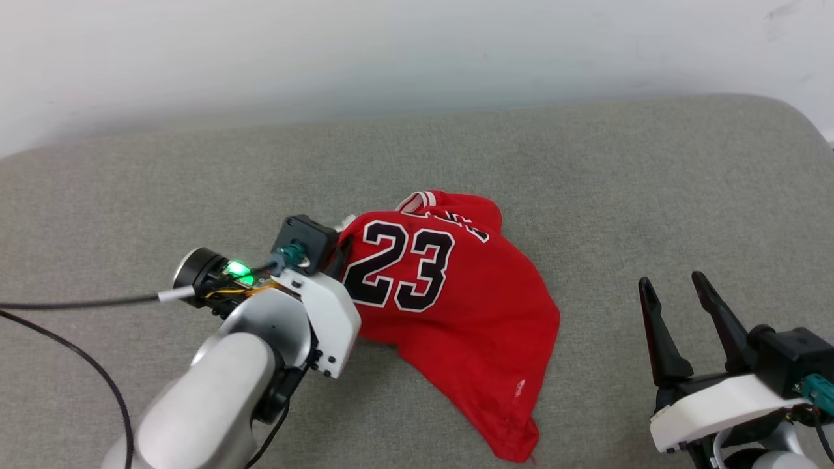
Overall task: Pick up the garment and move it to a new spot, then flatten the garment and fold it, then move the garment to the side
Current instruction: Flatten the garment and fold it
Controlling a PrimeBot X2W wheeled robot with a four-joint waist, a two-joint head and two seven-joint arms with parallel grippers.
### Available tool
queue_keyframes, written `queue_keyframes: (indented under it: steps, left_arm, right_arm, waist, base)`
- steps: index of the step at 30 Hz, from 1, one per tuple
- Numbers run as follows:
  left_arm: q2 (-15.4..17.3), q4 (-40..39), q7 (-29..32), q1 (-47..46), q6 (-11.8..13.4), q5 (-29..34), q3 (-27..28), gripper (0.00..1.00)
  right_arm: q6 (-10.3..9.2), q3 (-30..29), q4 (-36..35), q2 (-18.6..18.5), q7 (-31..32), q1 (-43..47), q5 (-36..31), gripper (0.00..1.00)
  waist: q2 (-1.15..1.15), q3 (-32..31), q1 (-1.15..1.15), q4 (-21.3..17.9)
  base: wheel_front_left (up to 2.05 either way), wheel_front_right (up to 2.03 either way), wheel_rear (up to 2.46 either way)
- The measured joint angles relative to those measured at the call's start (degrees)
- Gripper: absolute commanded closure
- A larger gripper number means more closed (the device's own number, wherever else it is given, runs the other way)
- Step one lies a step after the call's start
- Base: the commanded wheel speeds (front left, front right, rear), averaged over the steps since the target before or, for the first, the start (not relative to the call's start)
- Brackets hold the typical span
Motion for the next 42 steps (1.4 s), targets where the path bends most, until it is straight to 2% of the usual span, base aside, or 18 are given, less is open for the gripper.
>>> queue_keyframes:
  steps: [2, 6, 13, 14, 15, 16, 20, 25, 28, 31, 37, 42]
  left_arm:
    - [0.2, -1.6, -1.5, 0.1, 0.3, 2.5, -1.8, 1.00]
    - [-1.6, -4.1, -2.0, 4.0, -1.3, 4.6, -7.9, 1.00]
    - [-6.4, 0.0, -1.5, 10.4, -4.1, 3.3, -15.3, 1.00]
    - [-7.1, 1.0, -1.6, 11.0, -4.3, 2.7, -15.6, 0.72]
    - [-7.6, 1.8, -2.1, 11.4, -4.3, 2.5, -15.9, 0.20]
    - [-8.0, 2.4, -2.9, 11.5, -4.3, 2.5, -15.9, 0.00]
    - [-8.5, 2.4, -8.1, 11.6, -4.2, 3.0, -15.5, 0.00]
    - [-7.3, -1.3, -12.1, 11.6, -2.4, 3.4, -13.1, 0.00]
    - [-5.5, -2.6, -10.2, 10.8, -1.8, 1.6, -10.6, 0.00]
    - [-3.8, -3.2, -6.4, 8.0, -2.8, -1.4, -8.1, 0.00]
    - [-2.1, 0.6, 5.5, 2.0, -9.0, -8.2, -7.7, 0.00]
    - [-1.6, 5.0, 11.9, -1.0, -11.3, -12.4, -9.0, 0.00]
  right_arm:
    - [0.01, -0.2, 0.0, 0.0, 0.2, 0.6, 0.0, 0.00]
    - [0.00, -0.7, -0.5, 0.0, 0.7, 1.9, 0.0, 0.00]
    - [0.01, -0.6, -1.1, 0.0, 1.6, 2.2, -0.6, 0.00]
    - [0.01, -0.7, -1.2, 0.0, 1.7, 2.2, -0.7, 0.00]
    - [0.01, -0.8, -1.3, 0.0, 1.7, 2.2, -0.7, 0.00]
    - [0.01, -0.9, -1.4, 0.0, 1.8, 2.2, -0.8, 0.00]
    - [0.01, -1.6, -1.9, 0.0, 2.2, 2.9, -1.3, 0.00]
    - [0.01, -2.0, -2.2, 0.0, 2.6, 3.6, -1.2, 0.00]
    - [0.00, -2.2, -2.4, 0.0, 2.7, 3.8, -0.9, 0.00]
    - [0.01, -2.1, -2.5, 0.0, 2.6, 3.8, -0.8, 0.00]
    - [0.00, -1.8, -2.2, 0.0, 2.4, 3.3, -0.7, 0.00]
    - [0.00, -1.3, -1.3, 0.0, 1.6, 2.4, -0.2, 0.00]
  waist:
    - [0.00, -0.9, 0.00, 0.3]
    - [0.00, -2.2, -0.01, 0.9]
    - [0.00, -2.6, -0.01, 1.2]
    - [0.00, -2.7, 0.00, 1.3]
    - [0.00, -2.7, -0.01, 1.3]
    - [0.00, -2.8, -0.01, 1.3]
    - [0.00, -3.6, -0.01, 1.8]
    - [0.00, -4.6, 0.00, 2.4]
    - [0.00, -4.6, -0.01, 2.8]
    - [0.00, -4.0, -0.01, 2.8]
    - [0.00, -2.2, 0.00, 2.2]
    - [0.00, -1.0, 0.00, 0.5]
  base:
    - [0.00, 0.00, 0.00]
    - [0.00, 0.00, 0.00]
    - [0.00, 0.00, 0.00]
    - [0.00, 0.00, 0.00]
    - [0.00, 0.00, 0.00]
    - [0.00, 0.00, 0.00]
    - [0.00, 0.00, 0.00]
    - [0.00, 0.00, 0.00]
    - [0.00, 0.00, 0.00]
    - [0.00, 0.00, 0.00]
    - [0.00, 0.00, 0.00]
    - [0.00, 0.00, 0.00]
